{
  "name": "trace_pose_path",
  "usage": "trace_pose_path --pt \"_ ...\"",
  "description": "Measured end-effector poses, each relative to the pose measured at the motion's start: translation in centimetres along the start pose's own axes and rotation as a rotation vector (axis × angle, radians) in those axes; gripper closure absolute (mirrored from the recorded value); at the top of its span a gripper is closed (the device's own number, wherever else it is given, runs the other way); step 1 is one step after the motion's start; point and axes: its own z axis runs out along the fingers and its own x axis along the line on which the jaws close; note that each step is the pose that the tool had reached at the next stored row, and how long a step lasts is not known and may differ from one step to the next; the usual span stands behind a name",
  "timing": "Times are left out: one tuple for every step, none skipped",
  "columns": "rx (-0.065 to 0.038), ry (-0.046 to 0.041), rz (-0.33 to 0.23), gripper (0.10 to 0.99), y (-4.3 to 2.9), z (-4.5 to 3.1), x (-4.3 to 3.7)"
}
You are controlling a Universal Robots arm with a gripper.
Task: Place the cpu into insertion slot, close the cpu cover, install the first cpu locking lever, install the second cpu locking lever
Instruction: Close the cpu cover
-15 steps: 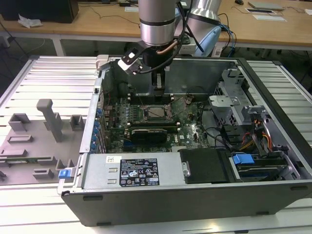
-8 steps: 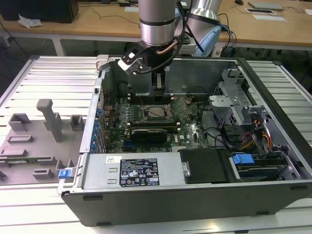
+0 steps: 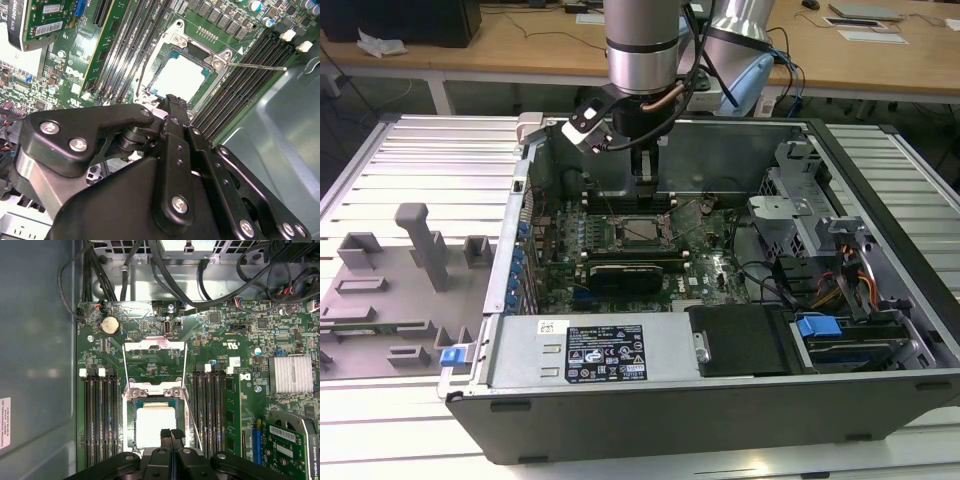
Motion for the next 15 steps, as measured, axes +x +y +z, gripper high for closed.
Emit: trace_pose_path --pt "0.0 0.0 0.0 0.98 0.0 0.0 0.0" --pt "0.0 -0.0001 0.0 0.98 0.09 0.01 0.01" --pt "0.0 -0.0001 0.0 0.98 0.51 0.04 0.01" --pt "0.0 0.0001 0.0 0.98 0.71 0.07 0.01" --pt "0.0 0.0 0.0 0.98 0.92 0.08 0.02" --pt "0.0 0.0 0.0 0.98 1.25 0.11 0.02" --pt "0.0 0.0 0.0 0.98 1.48 0.13 0.03" --pt "0.0 0.0 0.0 0.98 1.7 0.15 0.04" --pt "0.0 0.0 0.0 0.98 2.14 0.18 0.05" --pt "0.0 -0.0001 0.0 0.98 2.5 0.21 0.05" --pt "0.0 0.0 0.0 0.98 2.77 0.24 0.06" --pt "0.0 0.0 0.0 0.98 2.97 0.25 0.06" --pt "0.0 -0.0001 0.0 0.98 3.23 0.27 0.06" --pt "0.0 -0.0001 0.0 0.98 3.63 0.31 0.07" --pt "0.0 -0.0001 0.0 0.98 3.85 0.33 0.08"
